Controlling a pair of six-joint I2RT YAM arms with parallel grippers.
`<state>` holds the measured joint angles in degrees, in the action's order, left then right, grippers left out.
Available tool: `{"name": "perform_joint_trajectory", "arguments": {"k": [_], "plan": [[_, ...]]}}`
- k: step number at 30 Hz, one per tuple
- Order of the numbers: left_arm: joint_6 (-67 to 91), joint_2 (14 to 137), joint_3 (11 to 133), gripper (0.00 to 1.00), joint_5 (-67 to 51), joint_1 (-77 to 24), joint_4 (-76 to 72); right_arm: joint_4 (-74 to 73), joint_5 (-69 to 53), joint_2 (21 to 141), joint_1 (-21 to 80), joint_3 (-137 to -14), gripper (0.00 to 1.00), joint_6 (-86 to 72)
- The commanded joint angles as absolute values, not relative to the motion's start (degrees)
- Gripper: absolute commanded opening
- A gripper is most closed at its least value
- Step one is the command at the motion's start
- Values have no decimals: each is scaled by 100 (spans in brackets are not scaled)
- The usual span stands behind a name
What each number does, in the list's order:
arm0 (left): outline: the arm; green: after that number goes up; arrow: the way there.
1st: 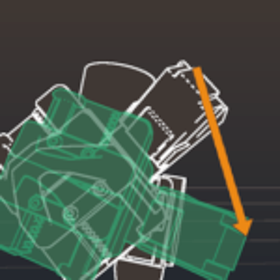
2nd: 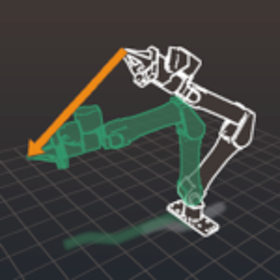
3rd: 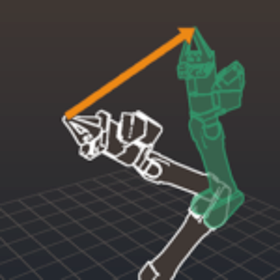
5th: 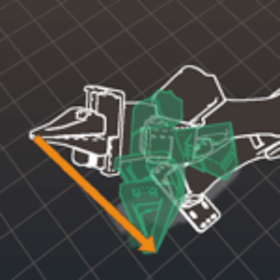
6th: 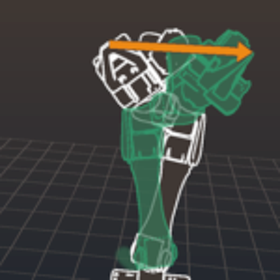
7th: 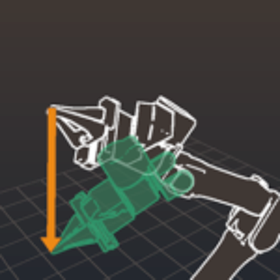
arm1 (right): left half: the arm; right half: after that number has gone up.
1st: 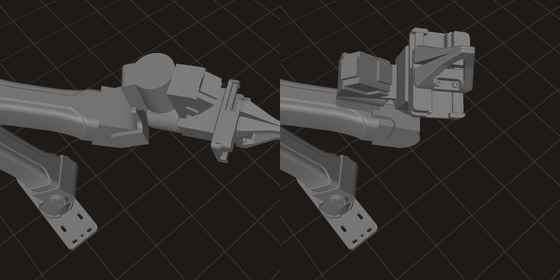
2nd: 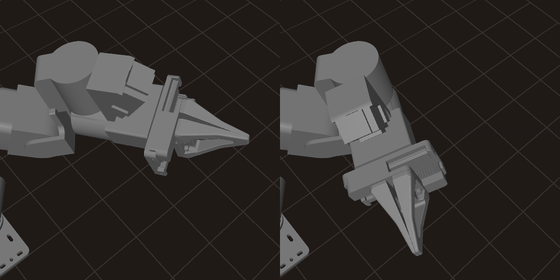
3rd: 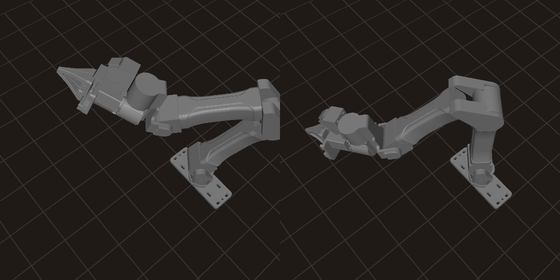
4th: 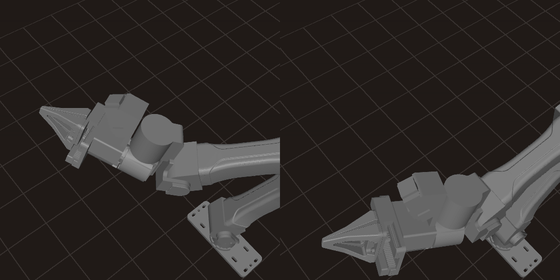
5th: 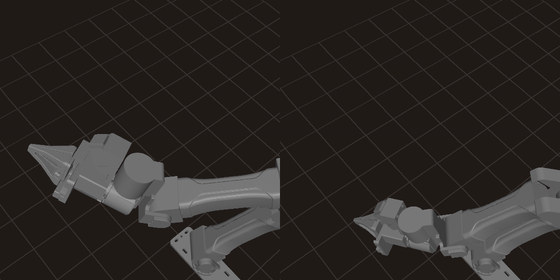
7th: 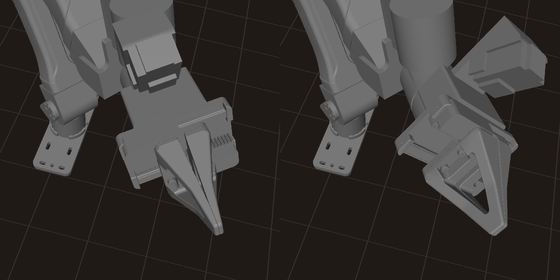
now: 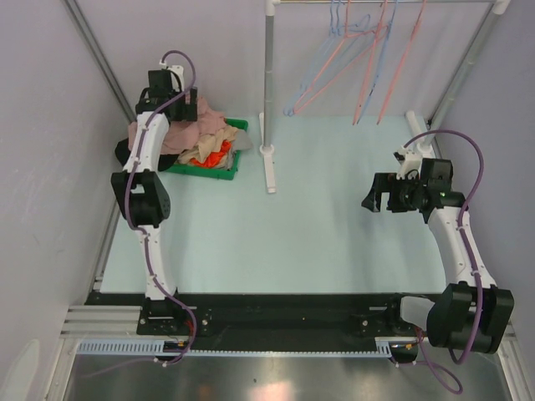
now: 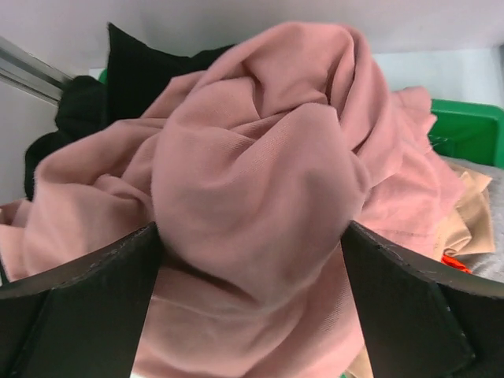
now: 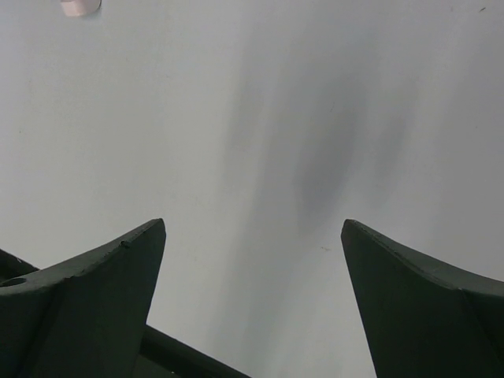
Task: Place the t-shirt on the hanger
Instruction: Pick up the T-shirt and place it in the bin, then place the T-shirt at the center of the board.
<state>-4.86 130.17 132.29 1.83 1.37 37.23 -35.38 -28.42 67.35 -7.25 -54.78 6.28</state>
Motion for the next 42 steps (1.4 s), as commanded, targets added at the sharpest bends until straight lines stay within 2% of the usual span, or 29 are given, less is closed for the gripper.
{"name": "perform_joint_trajectory", "arguments": {"k": [1, 2, 3, 5, 6, 9, 10, 17, 26, 30, 34, 37, 42], "plan": [[-791, 13070, 13263, 87, 123, 158, 3524, -3533, -2953, 6820, -738, -5651, 100, 765], [-791, 13052, 13263, 81, 97, 150, 3524, -3533, -2953, 6820, -738, -5651, 100, 765], [-791, 12965, 13254, 65, 97, 149, 3533, -3533, -2953, 6829, -738, -5660, 100, 765], [-782, 12833, 13289, 47, 62, 150, 3524, -3516, -2936, 6812, -738, -5660, 100, 747], [-739, 12675, 13367, 29, 44, 149, 3577, -3524, -2944, 6803, -738, -5651, 99, 756], [-616, 12254, 13648, 5, 44, 158, 3743, -3533, -3014, 6768, -738, -5660, 100, 756], [-598, 12095, 13684, 1, 53, 150, 3753, -3542, -3049, 6724, -738, -5660, 100, 756], [-501, 10557, 13720, 0, 44, 150, 3542, -3524, -3138, 6513, -738, -5660, 100, 747], [243, 9073, 13852, 1, -790, 106, 3542, -3647, -3278, 6381, -738, -6020, 100, 738], [685, 8553, 13677, 0, -1517, 53, 3761, -3621, -3471, 6250, -738, -6143, 100, 686], [538, 8139, 13175, 0, -2012, -568, 4068, -3595, -3647, 6127, -729, -6196, 100, 677], [-130, 7902, 12658, 0, -1515, -1341, 4552, -3639, -3779, 6038, -729, -6188, 100, 712], [-202, 7164, 10155, 0, -811, -2132, 3877, -3735, -3806, 5915, -721, -6187, 100, 782]]}}
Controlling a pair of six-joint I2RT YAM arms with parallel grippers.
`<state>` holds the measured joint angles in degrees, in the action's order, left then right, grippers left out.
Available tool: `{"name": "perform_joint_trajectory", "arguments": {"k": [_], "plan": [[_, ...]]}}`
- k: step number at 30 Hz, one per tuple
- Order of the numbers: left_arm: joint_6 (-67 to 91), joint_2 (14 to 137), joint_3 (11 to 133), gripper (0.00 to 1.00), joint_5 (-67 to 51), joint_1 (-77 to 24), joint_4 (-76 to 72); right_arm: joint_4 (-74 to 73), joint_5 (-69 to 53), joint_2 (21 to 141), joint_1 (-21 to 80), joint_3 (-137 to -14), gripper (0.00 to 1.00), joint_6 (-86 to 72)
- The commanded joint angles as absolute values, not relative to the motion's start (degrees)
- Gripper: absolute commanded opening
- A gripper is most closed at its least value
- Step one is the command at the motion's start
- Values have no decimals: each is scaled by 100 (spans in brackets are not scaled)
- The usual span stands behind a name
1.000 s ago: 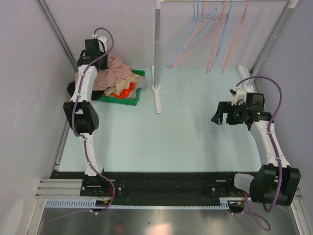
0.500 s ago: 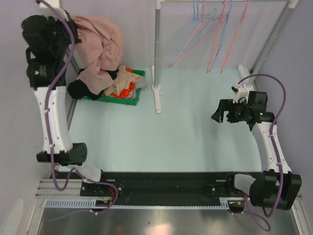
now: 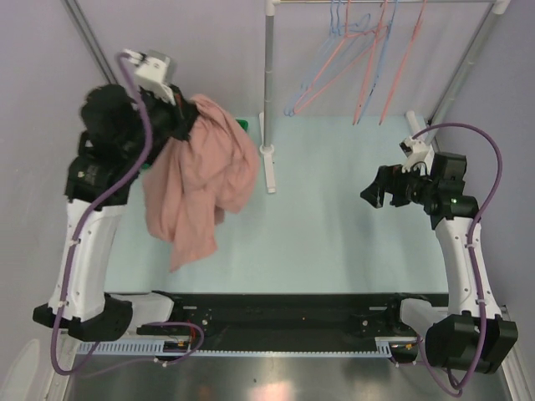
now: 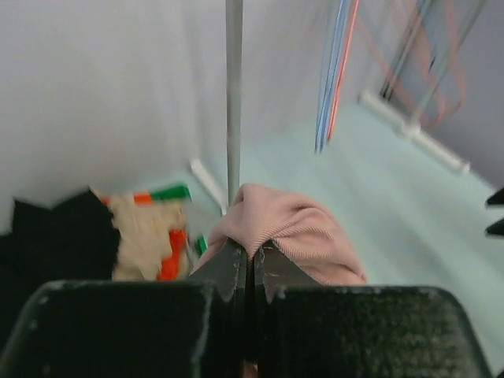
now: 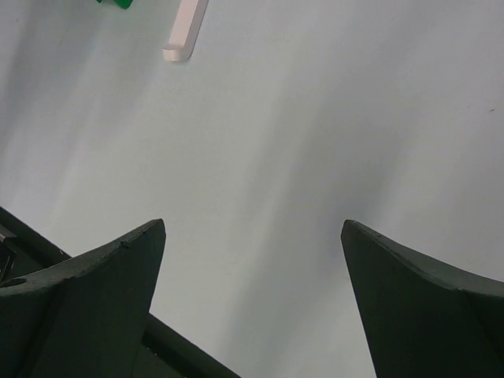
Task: Place the t-shirt on the hanger
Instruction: Place the T-shirt at the center of the board.
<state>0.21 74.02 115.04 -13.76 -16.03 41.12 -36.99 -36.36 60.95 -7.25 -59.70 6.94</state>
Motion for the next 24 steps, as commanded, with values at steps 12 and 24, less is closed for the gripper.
{"name": "perform_joint_trajectory", "arguments": {"k": [12, 24], "plan": [[1054, 8470, 7866, 0, 720, -3866, 2909, -3612, -3280, 5687, -572, -6196, 100, 1318], [1416, 8850, 7892, 1, 713, -4457, 1441, -3647, -2918, 5915, 156, -6188, 100, 1565]]}}
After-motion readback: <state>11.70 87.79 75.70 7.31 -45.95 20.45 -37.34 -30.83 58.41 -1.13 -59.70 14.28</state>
